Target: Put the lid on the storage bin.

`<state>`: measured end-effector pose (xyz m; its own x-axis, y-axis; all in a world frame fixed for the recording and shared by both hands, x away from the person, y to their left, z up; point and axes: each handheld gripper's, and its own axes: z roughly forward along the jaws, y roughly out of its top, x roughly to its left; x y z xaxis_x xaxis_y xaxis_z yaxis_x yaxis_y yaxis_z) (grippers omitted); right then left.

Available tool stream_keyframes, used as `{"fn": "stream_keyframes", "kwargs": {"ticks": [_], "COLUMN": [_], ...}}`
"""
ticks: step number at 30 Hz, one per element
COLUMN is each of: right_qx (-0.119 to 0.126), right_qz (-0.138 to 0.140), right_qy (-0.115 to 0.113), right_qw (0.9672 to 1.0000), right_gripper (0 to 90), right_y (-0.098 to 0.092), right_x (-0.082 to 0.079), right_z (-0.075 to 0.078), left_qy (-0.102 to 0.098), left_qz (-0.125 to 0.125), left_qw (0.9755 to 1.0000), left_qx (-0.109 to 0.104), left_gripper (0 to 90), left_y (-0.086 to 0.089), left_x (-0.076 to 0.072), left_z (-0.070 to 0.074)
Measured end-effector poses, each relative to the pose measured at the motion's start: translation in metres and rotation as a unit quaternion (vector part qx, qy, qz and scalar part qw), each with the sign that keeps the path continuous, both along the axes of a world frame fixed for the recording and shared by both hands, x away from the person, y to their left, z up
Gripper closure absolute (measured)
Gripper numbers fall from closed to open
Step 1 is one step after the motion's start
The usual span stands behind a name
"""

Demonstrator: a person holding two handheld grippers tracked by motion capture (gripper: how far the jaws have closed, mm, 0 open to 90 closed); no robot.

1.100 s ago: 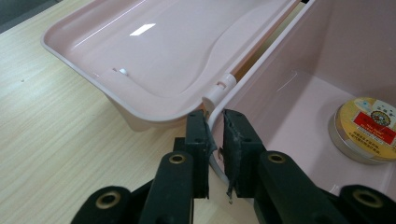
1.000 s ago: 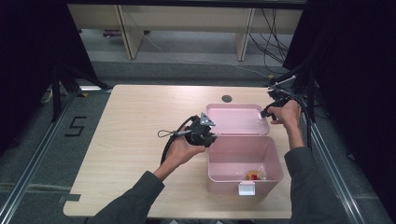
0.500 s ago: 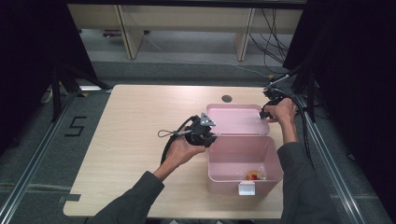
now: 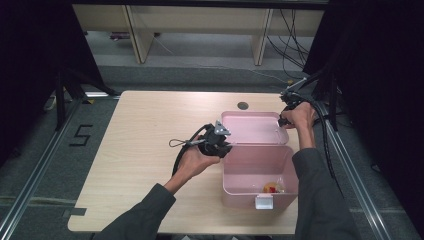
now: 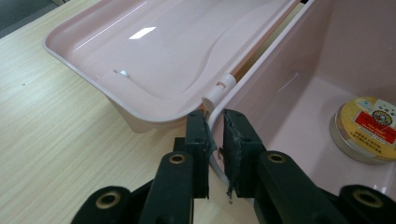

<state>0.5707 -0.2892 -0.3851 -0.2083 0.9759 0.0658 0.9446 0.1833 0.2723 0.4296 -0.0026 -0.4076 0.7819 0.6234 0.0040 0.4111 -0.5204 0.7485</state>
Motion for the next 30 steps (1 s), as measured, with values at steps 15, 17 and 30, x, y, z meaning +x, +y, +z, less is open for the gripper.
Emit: {"fn": "stream_keyframes", "kwargs": {"ticks": [15,17,30], "right_qx": [0.002,0.009,0.025], "right_qz": [-0.015,-0.024,-0.022], "right_qy": [-0.024,-0.031,-0.080], "right_qw": [0.9996,0.9992,0.9963], "right_gripper": [85.5,85.7,86.4], "right_y": [0.002,0.002,-0.006], "right_x": [-0.002,-0.004,-0.020], "right_z": [0.005,0.007,0.019], "left_qy": [-0.001,-0.001,-0.005], "left_qz": [0.000,0.000,0.002], "left_qw": [1.0000,1.0000,0.9999], "left_qx": [-0.002,-0.005,-0.008], "left_gripper": [80.2,80.2,80.4], "left_y": [-0.001,0.000,-0.003], "left_x": [0.000,0.000,-0.003], "left_z": [0.000,0.000,0.000]}}
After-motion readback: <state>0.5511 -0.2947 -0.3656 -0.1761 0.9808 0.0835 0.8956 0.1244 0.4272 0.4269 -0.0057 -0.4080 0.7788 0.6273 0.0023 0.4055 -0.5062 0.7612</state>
